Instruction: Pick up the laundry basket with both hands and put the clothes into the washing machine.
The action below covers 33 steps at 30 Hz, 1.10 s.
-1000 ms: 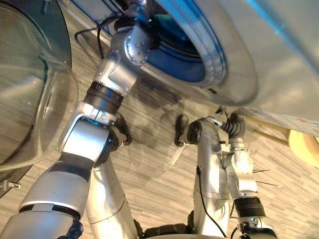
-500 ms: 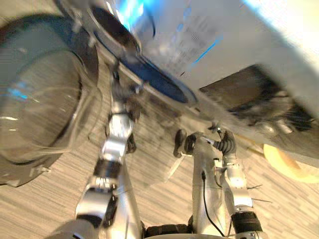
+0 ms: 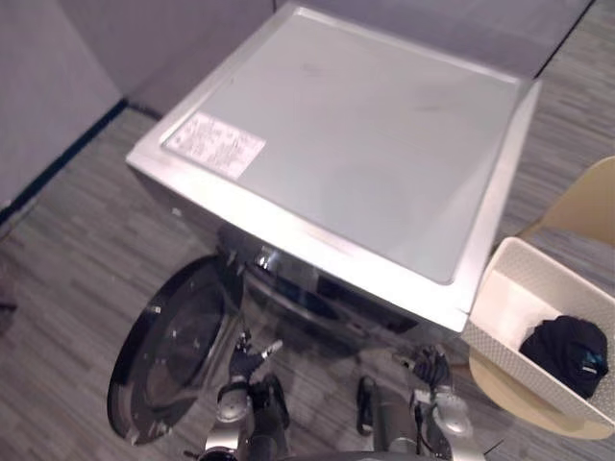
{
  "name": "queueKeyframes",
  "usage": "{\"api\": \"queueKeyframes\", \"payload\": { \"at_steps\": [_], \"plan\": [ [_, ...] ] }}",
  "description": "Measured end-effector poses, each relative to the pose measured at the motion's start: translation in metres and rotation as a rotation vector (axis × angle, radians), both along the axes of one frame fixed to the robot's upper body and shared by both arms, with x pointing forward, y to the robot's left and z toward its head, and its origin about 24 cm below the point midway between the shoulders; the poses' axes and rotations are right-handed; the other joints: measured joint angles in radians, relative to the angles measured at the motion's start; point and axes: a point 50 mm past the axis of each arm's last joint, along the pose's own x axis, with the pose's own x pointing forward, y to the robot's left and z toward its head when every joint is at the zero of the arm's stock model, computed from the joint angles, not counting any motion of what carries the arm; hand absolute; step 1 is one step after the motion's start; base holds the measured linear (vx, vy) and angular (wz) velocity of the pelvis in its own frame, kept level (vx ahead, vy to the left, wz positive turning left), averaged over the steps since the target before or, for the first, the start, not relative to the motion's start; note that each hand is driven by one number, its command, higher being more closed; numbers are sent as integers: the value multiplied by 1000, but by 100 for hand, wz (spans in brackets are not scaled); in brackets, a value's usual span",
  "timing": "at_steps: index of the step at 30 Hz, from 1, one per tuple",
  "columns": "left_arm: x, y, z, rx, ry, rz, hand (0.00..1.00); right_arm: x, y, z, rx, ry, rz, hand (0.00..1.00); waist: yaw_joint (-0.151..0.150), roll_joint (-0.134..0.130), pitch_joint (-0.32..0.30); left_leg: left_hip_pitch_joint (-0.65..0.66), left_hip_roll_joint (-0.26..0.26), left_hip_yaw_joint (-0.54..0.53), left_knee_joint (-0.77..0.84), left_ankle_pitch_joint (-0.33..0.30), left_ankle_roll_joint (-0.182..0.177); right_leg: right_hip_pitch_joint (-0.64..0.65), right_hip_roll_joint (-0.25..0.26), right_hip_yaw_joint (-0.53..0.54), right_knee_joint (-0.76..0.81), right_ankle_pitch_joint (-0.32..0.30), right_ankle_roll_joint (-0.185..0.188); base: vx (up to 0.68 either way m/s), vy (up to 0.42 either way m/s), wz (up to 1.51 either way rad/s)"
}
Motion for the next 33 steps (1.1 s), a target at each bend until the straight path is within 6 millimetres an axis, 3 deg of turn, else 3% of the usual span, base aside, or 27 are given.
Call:
{"api": "queueKeyframes", "payload": {
  "at_steps": [2, 4, 6, 7, 8, 11, 12, 13, 14, 15, 17, 18, 19, 20, 21, 22, 25, 26, 27, 28, 29, 30, 31, 33],
  "plan": [
    [-5, 1, -4, 18, 33, -20, 0, -7, -4, -7, -7, 50, 2, 0, 0, 8, -6, 28, 2, -4, -6, 1, 0, 23, 15, 24, -32, 15, 2, 151, -36, -55],
    [-6, 1, -6, 24, 44, -34, 0, -10, -11, -10, -23, 86, 5, 0, -2, 16, -12, 31, -4, -87, 14, 1, 0, 41, 30, 61, -59, 44, 8, 118, -58, -66],
    [-6, -2, -8, 17, 59, -49, 0, -11, -18, -11, -40, 99, 6, 0, 5, 10, -12, 8, -56, -297, 71, -35, 1, 69, 25, 143, -119, 89, 26, 58, 25, -84],
    [-6, -2, -8, 16, 59, -49, 0, -11, -18, -11, -40, 99, 6, 0, 5, 10, -12, 8, -56, -300, 70, -35, 1, 69, 25, 144, -120, 89, 26, -9, 164, -121],
    [-10, -4, -10, 11, 74, -66, 0, -7, -24, -9, -46, 93, -8, 0, 4, 41, -29, 62, -68, -352, 1, -50, 4, 79, 48, 199, -179, 127, 39, -17, 186, -122],
    [0, 0, -8, 43, 65, -106, 0, -2, -25, -7, -35, 75, -23, 0, -12, 22, -26, 95, -84, -256, -73, -78, 9, 53, 48, 308, -276, 217, 66, -76, 171, -135],
    [4, 4, -6, 63, 56, -116, 0, 0, -20, -7, -20, 70, -22, 0, -17, 4, -15, 92, -88, -207, -61, -93, 17, 31, 49, 342, -294, 254, 75, -150, 151, -160],
    [3, 9, -6, 85, 62, -125, 0, 8, -13, -5, -6, 50, -6, 0, -17, -4, -13, 85, -61, -116, -42, -103, 28, -4, 64, 306, -336, 350, 60, -190, 113, -174],
    [1, 12, -6, 92, 69, -126, 0, 11, -11, -4, -2, 42, -4, 0, -19, -3, -12, 82, -48, -70, -34, -107, 35, -13, 66, 252, -350, 379, 22, -182, 29, -205],
    [-2, 15, -8, 105, 87, -132, 0, 17, -9, -2, 1, 28, -1, 0, -18, 8, -5, 91, -35, 12, -36, -110, 39, -52, 53, -3, -245, 296, -70, -121, -30, -151],
    [-4, 15, -10, 124, 107, -159, 0, 18, -11, -1, -5, 25, -1, 0, -17, -2, -8, 132, -26, 135, -31, -111, 38, -52, -1, -351, -111, 137, -134, -75, 4, -194],
    [-5, 13, -11, 135, 120, -192, 0, 23, -12, 2, -14, 10, 7, 0, -21, 8, -1, 156, -18, 223, -6, -127, 37, -26, -31, -529, -104, 86, -190, -79, 12, -210],
    [-5, 14, -11, 145, 122, -202, 0, 26, -10, 2, -16, 11, 20, 0, -18, 15, 0, 175, -10, 258, -18, -126, 39, -8, -36, -603, -111, 59, -224, -58, -62, -231],
    [-6, 11, -11, 147, 123, -216, 0, 34, -5, 5, -22, -5, 55, 0, -12, 24, -2, 215, 6, 315, -57, -115, 38, 13, -52, -706, -83, 0, -220, -24, -158, -245],
    [-5, 15, -10, 162, 120, -219, 0, 40, 0, 7, -32, -14, 91, 0, -9, 0, -5, 242, 5, 389, -49, -138, 0, -6, -135, -770, 35, -16, -210, -8, -191, -231],
    [0, 16, -8, 170, 109, -227, 0, 39, -1, 7, -37, -10, 96, 0, -13, -18, 0, 254, -7, 414, -23, -157, -26, -15, -158, -777, 73, 4, -174, 8, -222, -207],
    [7, 15, -5, 178, 95, -235, 0, 41, 1, 7, -58, -4, 141, 0, -16, -23, 10, 293, 62, 455, 102, -173, -31, -46, -10, -571, 20, 5, -154, 84, -249, -211],
    [4, 16, -6, 179, 100, -232, 0, 44, 4, 8, -62, -11, 171, 0, 0, -9, 14, 282, 128, 438, 224, -158, -4, -24, 51, -531, -26, -25, -140, 241, -152, -224],
    [7, 12, -5, 163, 84, -230, 0, 43, -3, 9, -85, -14, 175, 0, -18, 7, 22, 224, 223, 366, 461, -153, 75, -20, 26, -516, 95, -73, -163, 288, -118, -189],
    [6, 9, -6, 153, 79, -228, 0, 40, -3, 8, -84, -2, 177, 0, -24, 5, 28, 207, 249, 334, 558, -168, 89, -1, 21, -499, 90, -62, -145, 220, -43, -164],
    [6, 0, -6, 126, 77, -222, 0, 43, -9, 9, -102, 1, 174, 0, -14, 51, 47, 145, 271, 208, 669, -189, 77, 25, 83, -448, 73, -64, -142, 168, 8, -150],
    [4, -3, -8, 107, 83, -215, 0, 44, -8, 9, -99, 1, 176, 0, -12, 43, 54, 40, 180, 58, 689, -204, 52, 35, 103, -383, 44, -56, -173, 126, -4, -161],
    [3, -3, -9, 100, 86, -205, 0, 45, -6, 9, -91, 1, 174, 0, -7, 37, 59, 8, 137, 10, 674, -205, 51, 45, 104, -364, 29, -51, -180, 197, 9, -144],
    [0, -1, -8, 82, 78, -170, 0, 42, -4, 5, -61, 14, 144, 0, 13, 28, 66, -68, 26, -95, 556, -203, 46, 90, 105, -315, -36, -22, -165, 198, 30, -119]
  ]
}}
